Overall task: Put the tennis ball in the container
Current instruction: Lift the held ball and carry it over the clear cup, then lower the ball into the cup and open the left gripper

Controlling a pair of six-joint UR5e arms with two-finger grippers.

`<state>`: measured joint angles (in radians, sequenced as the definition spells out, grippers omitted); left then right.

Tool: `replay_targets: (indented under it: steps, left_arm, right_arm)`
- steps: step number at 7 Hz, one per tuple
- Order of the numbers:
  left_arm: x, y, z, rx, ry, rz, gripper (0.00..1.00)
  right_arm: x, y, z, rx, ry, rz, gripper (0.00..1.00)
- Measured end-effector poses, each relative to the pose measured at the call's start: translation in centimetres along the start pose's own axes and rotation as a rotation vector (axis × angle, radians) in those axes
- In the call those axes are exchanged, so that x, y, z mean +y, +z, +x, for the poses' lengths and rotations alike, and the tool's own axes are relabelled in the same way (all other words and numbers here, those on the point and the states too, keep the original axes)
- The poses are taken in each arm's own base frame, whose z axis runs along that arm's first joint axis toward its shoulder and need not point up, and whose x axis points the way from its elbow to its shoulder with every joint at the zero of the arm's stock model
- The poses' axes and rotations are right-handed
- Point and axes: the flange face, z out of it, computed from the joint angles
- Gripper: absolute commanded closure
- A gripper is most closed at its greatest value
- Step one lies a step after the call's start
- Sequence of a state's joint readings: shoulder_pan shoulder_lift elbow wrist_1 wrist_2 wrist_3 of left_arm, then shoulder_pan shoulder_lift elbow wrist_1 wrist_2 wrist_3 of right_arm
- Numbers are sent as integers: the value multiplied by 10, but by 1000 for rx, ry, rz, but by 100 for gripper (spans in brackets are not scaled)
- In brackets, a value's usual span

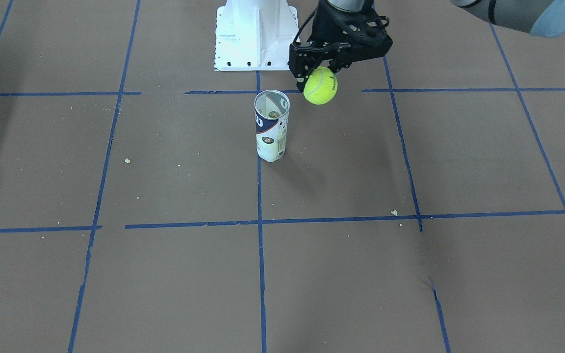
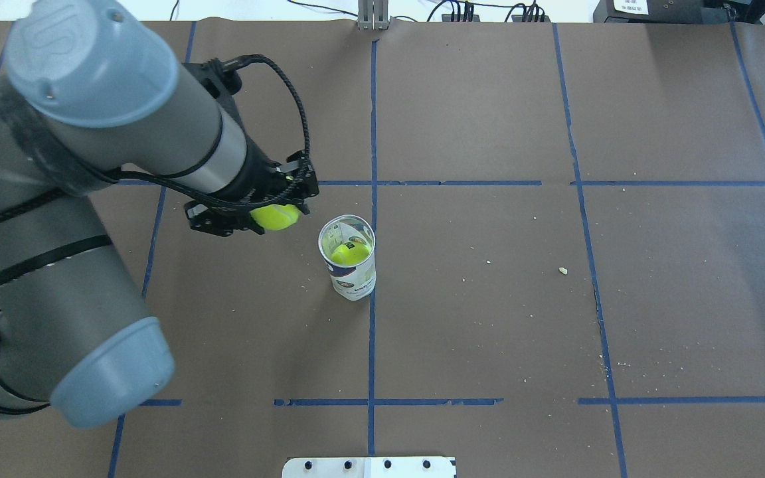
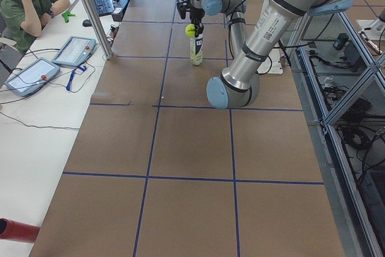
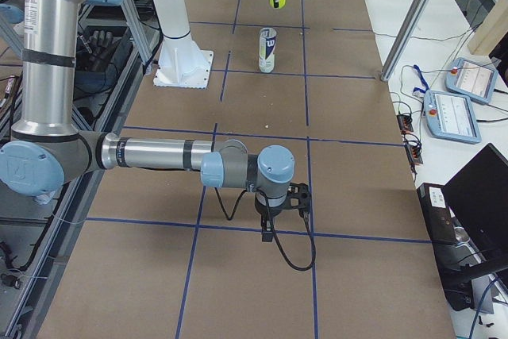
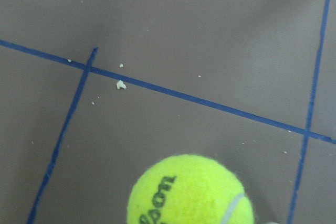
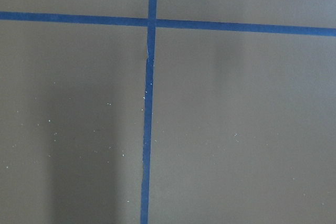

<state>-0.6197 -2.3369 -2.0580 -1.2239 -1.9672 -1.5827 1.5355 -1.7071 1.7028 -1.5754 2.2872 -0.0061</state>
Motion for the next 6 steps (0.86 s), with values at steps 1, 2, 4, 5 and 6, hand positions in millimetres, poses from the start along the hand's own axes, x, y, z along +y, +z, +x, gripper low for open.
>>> replay_targets:
  steps: [1, 2, 4, 5, 6]
  left_arm:
    - [17, 7, 25, -14, -13, -23, 75]
    - [28, 15, 37, -30, -22, -36, 75]
    - [30, 31, 45, -62, -35, -41, 74]
    - [28, 38, 47, -74, -40, -40, 73]
    - [27, 42, 49, -82, -43, -41, 66]
  right_arm:
    - [0, 0, 0, 0, 0, 0, 0]
    - [0, 0, 0, 0, 0, 0, 0]
    - [0, 0, 0, 0, 0, 0, 0]
    - [0, 0, 0, 0, 0, 0, 0]
    - [0, 0, 0, 0, 0, 0, 0]
